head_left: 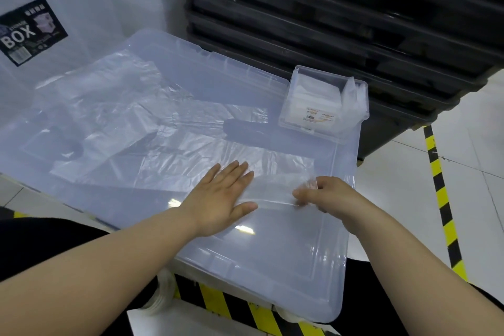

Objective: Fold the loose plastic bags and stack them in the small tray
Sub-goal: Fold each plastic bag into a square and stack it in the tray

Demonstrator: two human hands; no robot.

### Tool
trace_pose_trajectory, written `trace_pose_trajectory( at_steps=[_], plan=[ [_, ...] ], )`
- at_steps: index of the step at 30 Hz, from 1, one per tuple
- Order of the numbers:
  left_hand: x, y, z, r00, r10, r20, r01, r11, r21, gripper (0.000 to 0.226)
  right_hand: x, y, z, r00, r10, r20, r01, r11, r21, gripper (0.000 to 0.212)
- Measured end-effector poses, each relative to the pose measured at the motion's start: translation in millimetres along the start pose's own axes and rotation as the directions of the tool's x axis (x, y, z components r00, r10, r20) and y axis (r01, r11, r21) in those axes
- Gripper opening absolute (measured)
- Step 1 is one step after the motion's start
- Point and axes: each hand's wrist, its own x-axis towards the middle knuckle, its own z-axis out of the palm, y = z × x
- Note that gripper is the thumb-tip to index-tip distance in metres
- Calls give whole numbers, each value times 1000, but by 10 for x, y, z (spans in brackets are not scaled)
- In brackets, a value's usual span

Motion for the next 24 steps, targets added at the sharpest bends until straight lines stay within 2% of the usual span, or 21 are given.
trace_pose_trajectory(
  at_steps=[5, 8, 10, 11, 13, 15, 16, 17, 18, 19, 21, 22, 24],
  plan=[
    [-10, -30, -12, 1000, 12, 14, -12, 1000, 5, 130, 26, 86, 42, 992, -8, -126, -20, 976, -218, 22],
    [-15, -37, 1, 1000, 26, 8, -26, 998, 57, 128, 30, 113, 42, 987, 15, -158, -61, 955, -290, 14],
    [-22, -34, 13, 1000, 28, 2, -28, 996, 89, 128, -14, 106, 33, 980, 22, -200, -104, 905, -412, 10],
    [-23, -34, 23, 1000, 28, -2, -27, 995, 97, 127, -45, 96, 34, 974, 3, -228, -115, 869, -482, 15],
    [-25, -36, 35, 1000, 27, -3, -27, 995, 100, 120, -81, 78, 93, 932, -162, -324, -86, 769, -633, 29],
    [-23, -40, 45, 1000, 31, -2, -31, 994, 103, 110, -70, 108, 247, 783, -483, -392, 55, 681, -730, 41],
    [-20, -39, 46, 999, 34, -1, -34, 993, 111, 107, -55, 129, 361, 705, -609, -364, 157, 634, -757, 41],
    [-15, -39, 52, 999, 38, 0, -38, 992, 121, 107, -31, 162, 485, 668, -687, -284, 243, 563, -790, 40],
    [-13, -38, 58, 999, 42, -1, -42, 990, 133, 107, 4, 202, 603, 667, -725, -173, 315, 484, -816, 41],
    [-8, -42, 68, 999, 43, -3, -43, 989, 144, 108, 24, 244, 707, 712, -701, -50, 363, 428, -828, 49],
    [-1, -48, 73, 999, 45, 1, -45, 987, 156, 109, 31, 300, 800, 820, -563, 102, 371, 388, -844, 68],
    [-2, -50, 71, 999, 48, 3, -48, 987, 155, 110, 20, 298, 776, 861, -489, 138, 350, 372, -860, 74],
    [2, -58, 77, 998, 58, 9, -58, 987, 148, 111, 15, 295, 667, 883, -455, 118, 281, 309, -908, 87]
  ],
)
